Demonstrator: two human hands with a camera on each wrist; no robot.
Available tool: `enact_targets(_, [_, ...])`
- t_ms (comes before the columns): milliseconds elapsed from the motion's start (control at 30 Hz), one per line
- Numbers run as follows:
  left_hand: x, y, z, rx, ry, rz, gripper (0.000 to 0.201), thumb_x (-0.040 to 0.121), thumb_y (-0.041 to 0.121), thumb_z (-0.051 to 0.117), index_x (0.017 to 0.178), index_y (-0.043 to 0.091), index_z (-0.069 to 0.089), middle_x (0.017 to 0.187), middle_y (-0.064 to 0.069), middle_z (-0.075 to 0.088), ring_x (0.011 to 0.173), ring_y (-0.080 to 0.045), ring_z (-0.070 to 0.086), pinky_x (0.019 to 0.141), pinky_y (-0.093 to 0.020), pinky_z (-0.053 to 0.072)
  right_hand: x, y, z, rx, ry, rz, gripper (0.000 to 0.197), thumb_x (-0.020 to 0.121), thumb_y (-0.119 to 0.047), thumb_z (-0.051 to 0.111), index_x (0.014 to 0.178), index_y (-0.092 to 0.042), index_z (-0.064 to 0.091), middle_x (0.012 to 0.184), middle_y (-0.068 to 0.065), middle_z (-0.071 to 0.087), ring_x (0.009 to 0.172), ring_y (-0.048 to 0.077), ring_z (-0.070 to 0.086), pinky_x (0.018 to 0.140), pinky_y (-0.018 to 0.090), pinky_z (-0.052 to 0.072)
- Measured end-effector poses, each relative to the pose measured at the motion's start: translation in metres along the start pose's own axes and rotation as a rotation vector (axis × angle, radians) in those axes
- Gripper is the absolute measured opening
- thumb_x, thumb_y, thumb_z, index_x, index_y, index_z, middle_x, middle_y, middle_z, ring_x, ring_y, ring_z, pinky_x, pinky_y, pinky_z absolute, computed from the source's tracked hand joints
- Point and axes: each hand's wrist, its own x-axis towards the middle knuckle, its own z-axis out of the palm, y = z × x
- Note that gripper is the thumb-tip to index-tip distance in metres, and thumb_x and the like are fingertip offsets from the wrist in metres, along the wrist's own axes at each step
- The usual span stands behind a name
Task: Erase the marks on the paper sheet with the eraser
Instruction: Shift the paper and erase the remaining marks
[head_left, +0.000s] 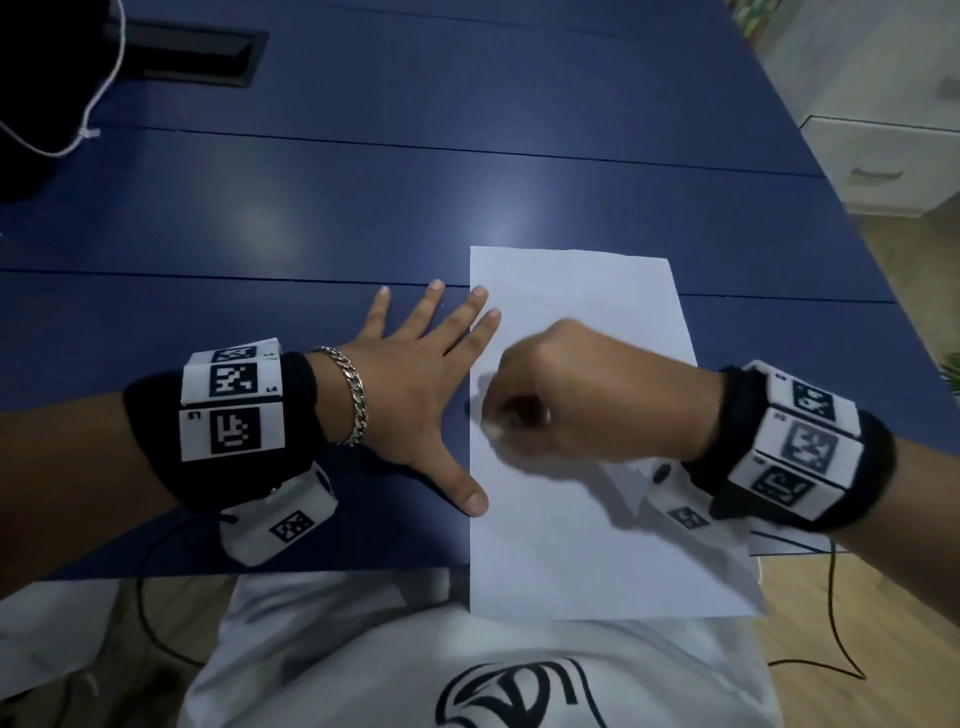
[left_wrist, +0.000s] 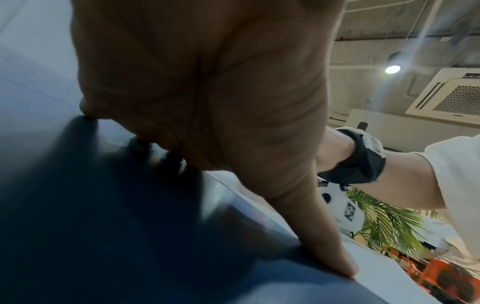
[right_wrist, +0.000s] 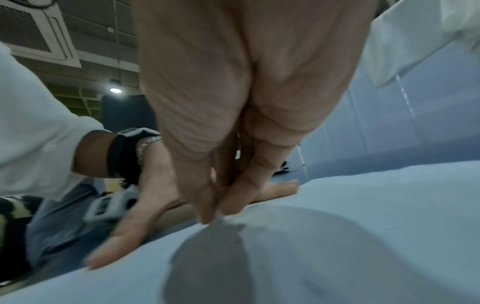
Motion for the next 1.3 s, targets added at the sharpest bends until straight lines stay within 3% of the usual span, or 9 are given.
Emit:
enact_targets(100, [-0.001,0.001,-0.001,-0.004,-0.010,-0.002,0.175,0.036,0.112,0.054,0.157,0.027,-0.039,0.161,0.010,-0.050,0.149,-0.031,-0.045,0.120,-0.075,-0.012,-0.010,-0.009,-0.001,0.113,-0.202,-0.064,0.006,0.086,-0.031,0.073,0.085,-0.026,0.077,0.077,-0.007,0.071,0.069,0.011,0.065,0.070,0.026,0.054])
enact_targets(333, [-0.001,0.002,-0.003,0.008,-0.026,-0.005,0.176,0.033,0.114,0.052,0.155,0.028,-0.041,0.160,0.011,-0.051,0.149,-0.031,-0.046,0.120,-0.076,-0.011,0.014,0.017,0.000,-0.042,0.182,0.039,0.015,0.087,-0.029,0.067,0.077,-0.021,0.075,0.069,-0.003,0.069,0.059,0.018,0.056,0.068,0.033,0.051])
enact_targets(500, [-0.001,0.002,-0.004,-0.012,-0.039,-0.015,0.177,0.031,0.112,0.055,0.155,0.030,-0.041,0.159,0.012,-0.052,0.150,-0.030,-0.045,0.115,-0.082,-0.009,-0.003,-0.003,0.002,0.083,-0.140,-0.044,0.009,0.083,-0.034,0.073,0.082,-0.026,0.076,0.075,-0.007,0.072,0.067,0.011,0.065,0.068,0.023,0.052])
enact_targets(667, [0.000,0.004,-0.005,-0.002,-0.050,-0.023,0.177,0.030,0.112,0.055,0.155,0.030,-0.041,0.159,0.012,-0.052,0.149,-0.030,-0.046,0.113,-0.085,-0.007,0.018,0.018,-0.004,-0.038,0.211,0.029,0.015,0.083,-0.024,0.070,0.069,-0.020,0.067,0.058,-0.008,0.054,0.049,0.010,0.043,0.055,0.018,0.033])
enact_targets(867, [-0.002,0.005,-0.005,-0.004,-0.044,-0.028,0.177,0.033,0.112,0.056,0.155,0.029,-0.042,0.158,0.012,-0.053,0.150,-0.030,-0.045,0.113,-0.085,-0.008,-0.024,-0.011,0.007,0.103,-0.108,-0.005,0.012,0.085,-0.032,0.071,0.083,-0.022,0.075,0.076,-0.004,0.071,0.068,0.014,0.065,0.069,0.028,0.053])
enact_targets(1033, [0.000,-0.001,-0.001,0.012,0.013,0.000,0.174,0.036,0.111,0.055,0.157,0.029,-0.039,0.164,0.011,-0.046,0.152,-0.028,-0.041,0.118,-0.079,-0.011,-0.063,0.008,0.002,0.042,0.010,0.167,0.004,0.092,-0.026,0.069,0.093,-0.026,0.073,0.088,-0.010,0.065,0.078,0.009,0.063,0.074,0.030,0.054])
enact_targets(1167, [0.000,-0.019,-0.005,-0.014,0.146,0.074,0.161,0.050,0.109,0.054,0.166,0.025,-0.019,0.173,0.009,-0.007,0.161,-0.025,-0.007,0.129,-0.061,0.004,-0.081,0.011,0.017,0.074,0.045,0.265,0.006,0.092,-0.024,0.068,0.090,-0.028,0.073,0.088,-0.012,0.063,0.077,0.008,0.063,0.073,0.030,0.055])
enact_targets(1233, [0.001,-0.024,-0.008,-0.029,0.251,0.089,0.151,0.054,0.106,0.054,0.168,0.021,0.006,0.159,0.002,0.020,0.149,-0.027,0.021,0.126,-0.047,0.022,-0.085,0.013,0.018,0.086,0.061,0.270,0.005,0.092,-0.025,0.070,0.089,-0.027,0.073,0.087,-0.012,0.064,0.077,0.008,0.064,0.071,0.029,0.055])
enact_targets(1300, [0.002,-0.021,-0.009,-0.069,0.325,0.074,0.141,0.055,0.103,0.061,0.163,0.022,0.024,0.144,0.003,0.028,0.134,-0.024,0.032,0.118,-0.040,0.033,-0.088,0.013,0.015,0.116,0.049,0.278,0.005,0.093,-0.028,0.070,0.088,-0.028,0.073,0.086,-0.012,0.064,0.079,0.009,0.065,0.071,0.029,0.056])
